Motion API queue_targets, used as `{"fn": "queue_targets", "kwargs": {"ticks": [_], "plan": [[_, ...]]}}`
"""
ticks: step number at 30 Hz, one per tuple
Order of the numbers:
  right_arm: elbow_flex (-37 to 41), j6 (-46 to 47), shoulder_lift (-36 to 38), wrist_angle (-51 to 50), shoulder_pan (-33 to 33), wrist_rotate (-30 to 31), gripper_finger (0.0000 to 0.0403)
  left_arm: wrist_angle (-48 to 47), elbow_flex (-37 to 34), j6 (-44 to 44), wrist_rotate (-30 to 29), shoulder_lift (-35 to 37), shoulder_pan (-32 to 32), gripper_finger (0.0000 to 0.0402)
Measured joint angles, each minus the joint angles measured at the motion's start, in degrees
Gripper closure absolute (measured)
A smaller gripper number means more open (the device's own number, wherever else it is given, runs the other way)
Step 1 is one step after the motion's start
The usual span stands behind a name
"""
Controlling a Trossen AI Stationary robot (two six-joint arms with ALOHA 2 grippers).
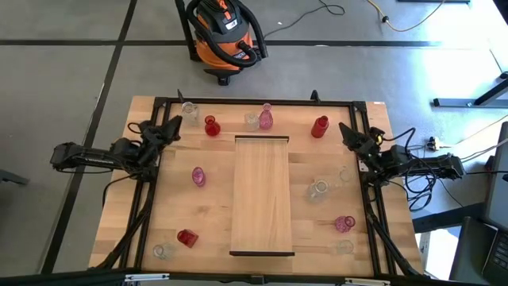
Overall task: Sort vases onto shelf
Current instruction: Put the transparent vase on the shelf
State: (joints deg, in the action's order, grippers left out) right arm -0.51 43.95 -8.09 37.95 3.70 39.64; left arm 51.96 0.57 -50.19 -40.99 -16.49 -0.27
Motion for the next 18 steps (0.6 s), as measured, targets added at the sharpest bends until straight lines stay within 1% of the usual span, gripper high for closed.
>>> {"fn": "queue_targets", "kwargs": {"ticks": [3, 6, 9, 11, 13, 15, 18], "plan": [[0.0, -2.9, 0.0, 4.8, 0.0, -1.0, 0.04, 1.9, 1.1, 1.5, 2.2, 0.0, 0.0, 0.0298], [0.0, -6.8, 0.0, 11.9, 0.0, -2.3, 0.04, 2.2, 4.2, 4.6, 4.7, 0.0, 0.0, 0.0298], [-0.3, -10.3, 0.0, 20.8, 0.0, -4.0, 0.04, 2.3, 9.4, 9.8, 8.6, -1.1, 0.0, 0.0298], [-2.2, -13.1, 0.0, 23.3, 0.0, -4.9, 0.04, 2.1, 13.8, 13.9, 12.0, -2.7, 0.0, 0.0298], [-5.5, -16.2, 0.0, 22.5, 0.0, -5.9, 0.04, 1.2, 18.8, 17.7, 15.0, -5.1, 0.0, 0.0298], [-10.0, -20.2, -0.9, 19.0, 0.0, -6.1, 0.04, -1.7, 24.0, 20.7, 16.9, -8.1, 0.0, 0.0298], [-18.0, -26.0, -3.9, 11.2, 0.0, -6.1, 0.04, -10.9, 32.4, 23.9, 18.2, -13.1, 0.0, 0.0298]]}}
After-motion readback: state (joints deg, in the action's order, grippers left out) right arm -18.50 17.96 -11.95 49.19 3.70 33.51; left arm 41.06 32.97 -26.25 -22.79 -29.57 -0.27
